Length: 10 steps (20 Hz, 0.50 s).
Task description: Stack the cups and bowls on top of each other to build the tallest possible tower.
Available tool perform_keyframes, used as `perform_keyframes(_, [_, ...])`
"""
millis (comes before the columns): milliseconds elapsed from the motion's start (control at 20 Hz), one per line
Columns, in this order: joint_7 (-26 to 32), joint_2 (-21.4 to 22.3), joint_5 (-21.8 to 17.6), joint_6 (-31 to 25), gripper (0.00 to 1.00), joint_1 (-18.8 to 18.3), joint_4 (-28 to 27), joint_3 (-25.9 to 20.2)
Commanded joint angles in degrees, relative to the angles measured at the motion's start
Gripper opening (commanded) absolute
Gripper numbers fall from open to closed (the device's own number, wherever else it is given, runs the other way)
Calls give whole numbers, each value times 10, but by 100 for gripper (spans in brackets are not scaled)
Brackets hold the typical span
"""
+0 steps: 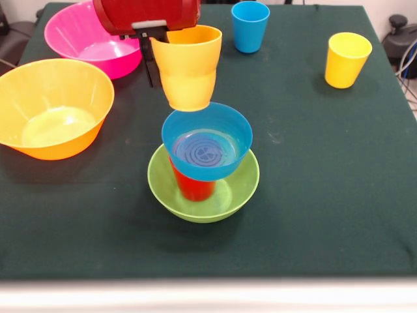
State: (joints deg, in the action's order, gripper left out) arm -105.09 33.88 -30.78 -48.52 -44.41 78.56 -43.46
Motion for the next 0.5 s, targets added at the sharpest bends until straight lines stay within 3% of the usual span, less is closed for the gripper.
perform_keyframes(50, [171, -16, -33, -67, 0, 8, -11, 6])
perform_keyframes(500, [146, -9, -32, -63, 0, 19, 1, 10])
